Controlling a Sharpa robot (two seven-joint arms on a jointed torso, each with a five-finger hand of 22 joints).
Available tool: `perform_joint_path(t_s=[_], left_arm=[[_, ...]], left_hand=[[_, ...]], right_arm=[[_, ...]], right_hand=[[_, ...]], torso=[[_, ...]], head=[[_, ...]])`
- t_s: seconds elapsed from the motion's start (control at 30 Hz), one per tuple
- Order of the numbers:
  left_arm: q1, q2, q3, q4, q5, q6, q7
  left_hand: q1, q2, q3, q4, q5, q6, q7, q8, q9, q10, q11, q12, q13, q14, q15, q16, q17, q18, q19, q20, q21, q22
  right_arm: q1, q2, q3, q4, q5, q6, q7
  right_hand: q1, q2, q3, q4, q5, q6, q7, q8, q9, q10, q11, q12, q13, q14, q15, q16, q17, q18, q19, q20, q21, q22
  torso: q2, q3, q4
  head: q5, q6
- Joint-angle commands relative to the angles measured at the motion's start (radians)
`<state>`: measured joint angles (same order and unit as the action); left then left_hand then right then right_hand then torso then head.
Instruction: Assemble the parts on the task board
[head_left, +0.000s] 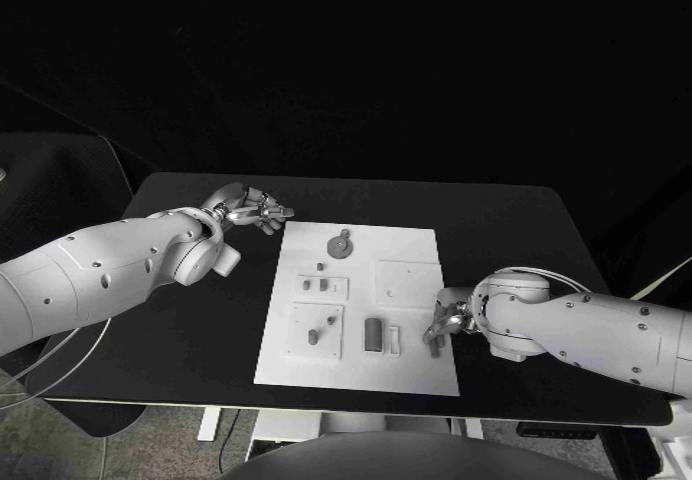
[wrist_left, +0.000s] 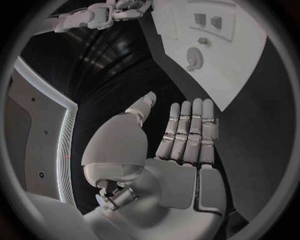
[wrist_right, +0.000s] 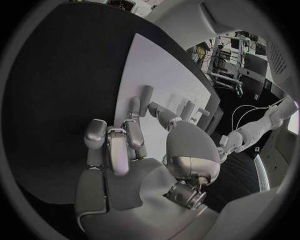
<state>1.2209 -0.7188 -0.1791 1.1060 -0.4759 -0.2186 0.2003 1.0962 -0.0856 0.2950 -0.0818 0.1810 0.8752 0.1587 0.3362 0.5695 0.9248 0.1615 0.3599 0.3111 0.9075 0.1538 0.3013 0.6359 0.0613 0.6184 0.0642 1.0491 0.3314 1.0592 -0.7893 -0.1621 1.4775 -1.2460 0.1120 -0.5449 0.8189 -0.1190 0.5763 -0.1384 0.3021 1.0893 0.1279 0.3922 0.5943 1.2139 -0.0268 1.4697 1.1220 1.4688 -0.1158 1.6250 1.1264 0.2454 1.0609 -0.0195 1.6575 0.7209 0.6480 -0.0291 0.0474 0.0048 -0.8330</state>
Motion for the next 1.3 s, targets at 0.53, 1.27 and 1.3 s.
perform_joint_path(t_s=[0.53, 1.27, 1.3], left_arm=[[0.001, 0.003, 0.001, 0.002, 0.000, -0.003, 0.018], [0.001, 0.002, 0.000, 0.003, 0.000, -0.003, 0.019], [0.001, 0.001, 0.000, 0.003, 0.000, -0.003, 0.019]], left_hand=[[-0.007, 0.000, -0.002, 0.004, 0.003, -0.005, 0.001, -0.005, -0.001, -0.005, -0.001, -0.005, 0.000, -0.007, 0.000, -0.004, -0.002, 0.012, -0.006, -0.002, -0.007, -0.001], [-0.007, 0.000, -0.002, 0.004, 0.003, -0.005, 0.001, -0.005, -0.001, -0.005, -0.001, -0.005, 0.000, -0.007, 0.000, -0.004, -0.002, 0.011, -0.007, -0.002, -0.007, -0.001], [-0.007, 0.000, -0.002, 0.004, 0.003, -0.005, 0.001, -0.005, -0.001, -0.005, -0.001, -0.005, 0.000, -0.007, 0.000, -0.004, -0.002, 0.011, -0.007, -0.002, -0.007, -0.001]], right_arm=[[-0.021, 0.010, -0.017, -0.014, -0.159, -0.002, -0.038], [-0.021, -0.019, -0.016, 0.003, 0.027, -0.104, -0.037], [-0.021, -0.022, -0.016, 0.007, 0.034, -0.106, -0.037]], right_hand=[[0.185, 0.007, -0.013, -0.007, -0.104, -0.012, 0.005, -0.010, -0.028, 0.008, -0.006, -0.007, 0.000, 0.046, -0.008, 0.006, -0.003, 0.016, -0.017, -0.007, 0.114, 0.008], [0.234, 0.062, 0.005, 0.001, -0.050, 0.015, 0.000, 0.004, -0.016, 0.019, -0.007, -0.009, -0.002, 0.043, -0.007, 0.001, -0.019, 0.016, -0.015, -0.004, 0.114, 0.009], [0.234, 0.062, 0.005, 0.001, -0.049, 0.016, 0.000, 0.004, -0.016, 0.019, -0.007, -0.009, -0.002, 0.043, -0.007, 0.001, -0.019, 0.016, -0.015, -0.004, 0.114, 0.009]], torso=[[0.000, -0.0003, 0.0002], [0.000, 0.0000, 0.0001], [0.000, 0.0002, 0.0002]], head=[[-0.003, 0.004], [-0.007, 0.006], [-0.008, 0.006]])
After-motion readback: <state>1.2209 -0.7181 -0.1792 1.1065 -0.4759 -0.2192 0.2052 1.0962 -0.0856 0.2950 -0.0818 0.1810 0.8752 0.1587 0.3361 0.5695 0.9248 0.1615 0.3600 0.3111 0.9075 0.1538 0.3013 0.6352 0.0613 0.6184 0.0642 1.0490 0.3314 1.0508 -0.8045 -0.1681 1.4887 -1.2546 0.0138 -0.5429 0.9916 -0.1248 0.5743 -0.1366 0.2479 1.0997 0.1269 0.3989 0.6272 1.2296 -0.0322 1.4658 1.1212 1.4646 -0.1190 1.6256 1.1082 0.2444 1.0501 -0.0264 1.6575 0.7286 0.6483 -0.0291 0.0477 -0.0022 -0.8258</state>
